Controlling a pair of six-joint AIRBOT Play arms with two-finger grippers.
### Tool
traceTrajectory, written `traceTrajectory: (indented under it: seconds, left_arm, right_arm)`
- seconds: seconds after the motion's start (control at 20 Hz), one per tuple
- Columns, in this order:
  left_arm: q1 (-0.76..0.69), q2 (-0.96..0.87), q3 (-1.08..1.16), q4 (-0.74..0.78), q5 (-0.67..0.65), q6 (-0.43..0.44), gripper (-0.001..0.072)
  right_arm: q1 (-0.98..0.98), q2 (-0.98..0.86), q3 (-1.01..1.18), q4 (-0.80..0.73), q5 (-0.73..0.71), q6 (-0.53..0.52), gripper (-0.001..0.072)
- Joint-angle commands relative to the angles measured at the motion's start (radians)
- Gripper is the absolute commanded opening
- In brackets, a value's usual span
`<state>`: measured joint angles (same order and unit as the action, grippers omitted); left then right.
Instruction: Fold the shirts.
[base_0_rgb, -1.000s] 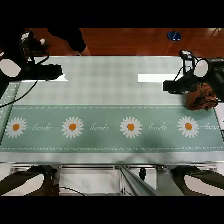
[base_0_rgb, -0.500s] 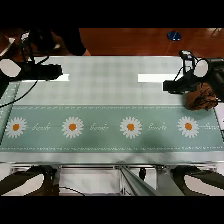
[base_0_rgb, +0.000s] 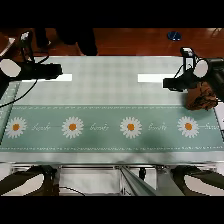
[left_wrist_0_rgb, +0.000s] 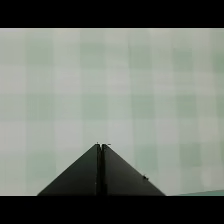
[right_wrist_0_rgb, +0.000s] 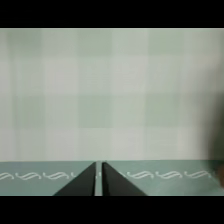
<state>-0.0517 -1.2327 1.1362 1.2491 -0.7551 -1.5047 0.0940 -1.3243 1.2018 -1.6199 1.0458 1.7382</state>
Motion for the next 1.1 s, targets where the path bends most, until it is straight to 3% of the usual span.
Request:
traceTrajectory:
  seconds: [0.0,0.1,0.2,0.25,0.3,0.4,0.55,0.75,1.05]
  left_arm:
    - [0.000,-0.002,0.000,0.000,0.045,0.000,0.0018]
    - [0.003,-0.002,0.011,0.000,0.056,0.000,0.0018]
    - [0.007,-0.002,0.029,0.001,0.057,0.000,0.0049]
    - [0.010,-0.002,0.036,0.001,0.050,0.000,0.0219]
    - [0.015,-0.002,0.039,0.008,0.045,-0.002,0.0499]
    - [0.032,-0.001,0.039,0.031,-0.011,0.000,0.0510]
    - [0.060,-0.001,0.038,0.035,-0.105,0.000,0.0510]
    - [0.062,-0.005,0.037,0.035,-0.117,0.000,0.0510]
    - [0.057,-0.026,0.037,0.034,-0.122,-0.001,0.0509]
  right_arm:
    - [-0.001,0.001,0.036,-0.190,-0.025,0.013,0.0413]
    - [-0.014,0.015,0.096,-0.374,0.062,0.033,0.0413]
    - [-0.078,0.078,0.106,-0.434,0.051,0.037,0.0413]
    - [-0.127,0.112,0.106,-0.428,0.047,0.050,0.0413]
    - [-0.188,0.143,0.102,-0.422,0.037,0.072,0.0413]
    - [-0.322,0.182,0.069,-0.356,-0.019,0.090,0.0412]
    - [-0.507,0.148,-0.023,-0.135,-0.111,0.085,0.0412]
    - [-0.598,-0.034,-0.056,0.115,-0.168,-0.013,0.0412]
    - [-0.597,-0.226,-0.035,0.182,-0.232,-0.023,0.0412]
